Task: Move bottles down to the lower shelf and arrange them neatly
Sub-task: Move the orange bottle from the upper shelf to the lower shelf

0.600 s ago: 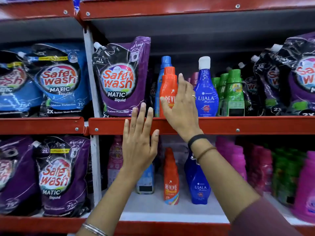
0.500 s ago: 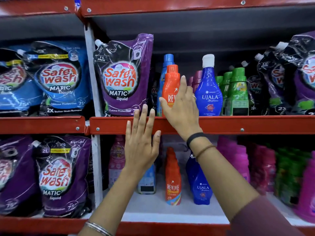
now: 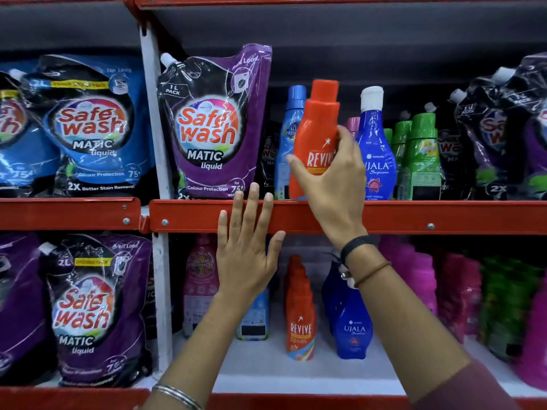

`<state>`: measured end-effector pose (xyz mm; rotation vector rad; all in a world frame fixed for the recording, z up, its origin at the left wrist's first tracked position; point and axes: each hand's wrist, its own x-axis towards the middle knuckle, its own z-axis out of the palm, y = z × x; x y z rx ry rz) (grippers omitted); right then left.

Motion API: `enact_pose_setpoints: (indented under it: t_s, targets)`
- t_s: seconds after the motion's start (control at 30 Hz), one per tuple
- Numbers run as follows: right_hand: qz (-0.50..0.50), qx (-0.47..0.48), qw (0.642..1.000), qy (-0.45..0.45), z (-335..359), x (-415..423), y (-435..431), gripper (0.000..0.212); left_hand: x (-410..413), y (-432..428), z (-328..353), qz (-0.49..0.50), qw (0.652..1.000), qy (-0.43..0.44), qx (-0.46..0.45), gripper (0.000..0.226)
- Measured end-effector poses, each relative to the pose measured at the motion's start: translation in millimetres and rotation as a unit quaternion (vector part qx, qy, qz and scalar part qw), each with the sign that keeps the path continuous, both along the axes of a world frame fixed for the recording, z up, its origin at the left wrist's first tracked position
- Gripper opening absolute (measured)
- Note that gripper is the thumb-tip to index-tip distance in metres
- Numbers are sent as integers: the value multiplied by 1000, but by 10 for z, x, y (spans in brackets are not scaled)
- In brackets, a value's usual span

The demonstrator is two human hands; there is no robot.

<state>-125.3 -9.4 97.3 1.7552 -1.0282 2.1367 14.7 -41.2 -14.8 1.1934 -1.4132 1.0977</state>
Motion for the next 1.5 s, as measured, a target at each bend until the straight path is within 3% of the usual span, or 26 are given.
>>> enact_pose_setpoints:
  t_s: [0.13, 0.3, 0.67, 1.03, 1.5]
  targets:
    - [43, -16, 997, -59, 40, -136, 205, 79, -8, -7, -14, 6, 1000, 0, -4, 61]
    - [88, 44, 992, -83, -264, -293, 406, 79, -45, 10, -17, 5, 1000, 12, 0, 62]
    - [69, 189, 979, -38, -1722, -314, 336, 67, -135, 11, -39, -8, 999, 38, -8, 59]
    - [19, 359, 932, 40, -2631, -21, -162, 70, -132, -86, -54, 7, 998, 39, -54, 57]
    - [-21, 358, 930, 79, -2745, 45, -218, 78, -126, -144, -61, 16, 997, 37, -73, 56]
